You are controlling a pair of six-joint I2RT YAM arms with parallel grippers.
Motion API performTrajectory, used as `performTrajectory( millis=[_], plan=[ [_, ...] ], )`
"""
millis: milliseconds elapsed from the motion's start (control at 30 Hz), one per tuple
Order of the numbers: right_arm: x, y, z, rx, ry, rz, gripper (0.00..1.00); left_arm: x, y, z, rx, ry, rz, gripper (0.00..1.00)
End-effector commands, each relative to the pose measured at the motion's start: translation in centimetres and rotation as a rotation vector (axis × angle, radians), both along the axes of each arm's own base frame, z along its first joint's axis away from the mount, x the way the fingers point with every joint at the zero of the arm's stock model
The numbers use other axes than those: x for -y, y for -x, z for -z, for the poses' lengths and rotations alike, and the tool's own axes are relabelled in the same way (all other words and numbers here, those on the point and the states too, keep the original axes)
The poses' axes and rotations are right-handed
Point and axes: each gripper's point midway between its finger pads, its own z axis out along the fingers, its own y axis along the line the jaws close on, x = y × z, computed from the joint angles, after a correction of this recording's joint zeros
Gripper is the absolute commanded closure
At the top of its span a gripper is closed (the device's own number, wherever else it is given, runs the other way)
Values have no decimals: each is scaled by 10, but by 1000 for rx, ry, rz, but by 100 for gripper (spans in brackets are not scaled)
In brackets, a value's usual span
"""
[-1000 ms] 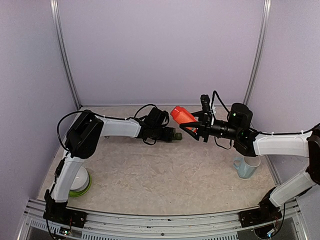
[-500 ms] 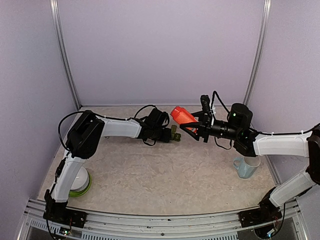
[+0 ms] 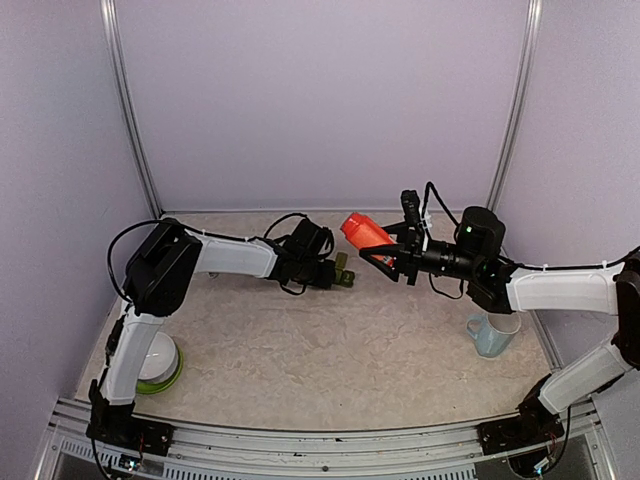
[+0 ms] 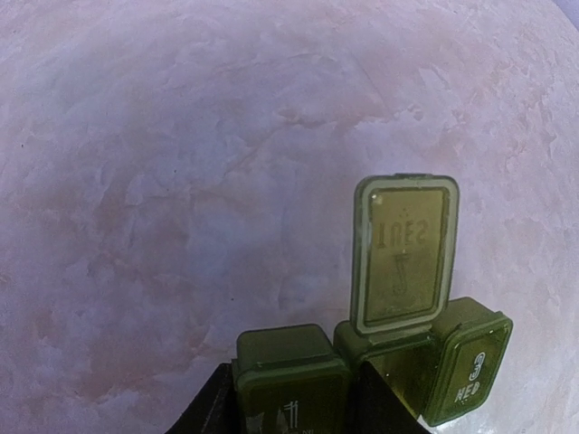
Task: Sort the pills into containers
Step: Move the pill container to the center of the board.
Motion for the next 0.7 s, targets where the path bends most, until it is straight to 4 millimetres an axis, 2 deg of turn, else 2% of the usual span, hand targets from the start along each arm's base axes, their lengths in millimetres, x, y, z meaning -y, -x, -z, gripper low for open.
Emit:
performTrajectory(
  millis=[0, 200, 300, 667],
  plan=[
    [2, -1, -12, 32, -22, -3, 88, 2, 8, -25, 4, 28, 26, 60],
    [2, -2, -12, 33, -20, -1, 88, 0, 19, -37, -25, 41, 48, 64],
    [2, -2, -12, 34, -19, 0, 88, -4, 28, -37, -49, 39, 62, 66],
    [1, 0, -3, 1, -8, -12, 88, -24, 60, -20, -129, -27, 108, 67]
  ],
)
